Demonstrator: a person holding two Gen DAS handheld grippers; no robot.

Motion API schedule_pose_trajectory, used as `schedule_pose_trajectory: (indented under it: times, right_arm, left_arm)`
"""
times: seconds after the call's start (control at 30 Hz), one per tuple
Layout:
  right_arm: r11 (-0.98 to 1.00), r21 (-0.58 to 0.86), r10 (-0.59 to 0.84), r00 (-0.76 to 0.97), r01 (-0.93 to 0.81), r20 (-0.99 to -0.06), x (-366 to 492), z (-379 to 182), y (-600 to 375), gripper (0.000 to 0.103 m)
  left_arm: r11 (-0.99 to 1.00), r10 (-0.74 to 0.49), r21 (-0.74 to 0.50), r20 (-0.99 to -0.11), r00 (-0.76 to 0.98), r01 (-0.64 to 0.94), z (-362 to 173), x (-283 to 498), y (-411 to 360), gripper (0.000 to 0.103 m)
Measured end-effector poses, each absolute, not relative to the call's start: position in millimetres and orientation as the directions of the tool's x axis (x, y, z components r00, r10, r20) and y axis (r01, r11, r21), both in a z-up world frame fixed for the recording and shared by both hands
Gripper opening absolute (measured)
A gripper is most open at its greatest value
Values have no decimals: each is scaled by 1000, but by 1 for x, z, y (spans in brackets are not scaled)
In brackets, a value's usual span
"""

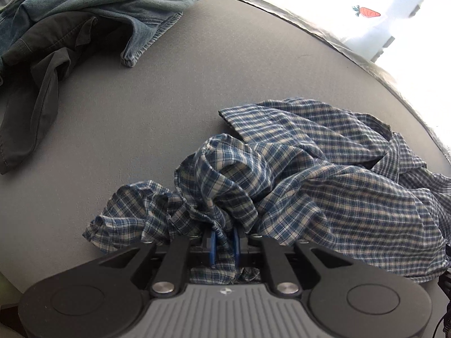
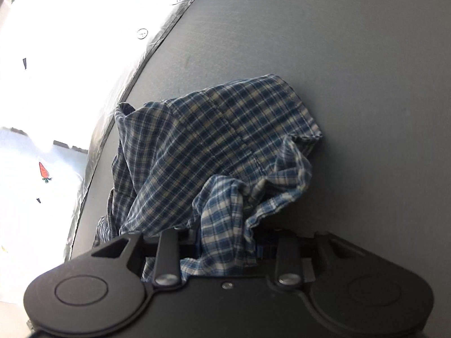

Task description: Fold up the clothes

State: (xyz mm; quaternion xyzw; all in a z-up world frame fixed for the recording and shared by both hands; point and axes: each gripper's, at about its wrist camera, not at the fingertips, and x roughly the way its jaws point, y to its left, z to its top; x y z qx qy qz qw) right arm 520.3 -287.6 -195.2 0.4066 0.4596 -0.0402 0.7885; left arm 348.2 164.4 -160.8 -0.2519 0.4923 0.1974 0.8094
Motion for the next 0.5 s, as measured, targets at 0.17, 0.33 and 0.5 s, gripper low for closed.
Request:
schedule_pose_trajectory:
  times: [0.17, 0.33, 0.5]
  right_arm:
    - [758, 557, 294, 585, 339, -756, 593, -186, -264, 27]
    - [820, 523, 293, 614, 234, -733, 673, -175, -243, 23]
    - [892, 449, 251, 764, 56, -594, 748, -120, -238, 21]
  left_arm:
    - [775, 116, -232, -863, 492, -588, -134, 367, 179, 20]
    - [762, 130, -265, -831, 541, -591, -117, 403, 189, 22]
    - [780, 109, -260, -839, 533, -570, -122, 453, 181, 22]
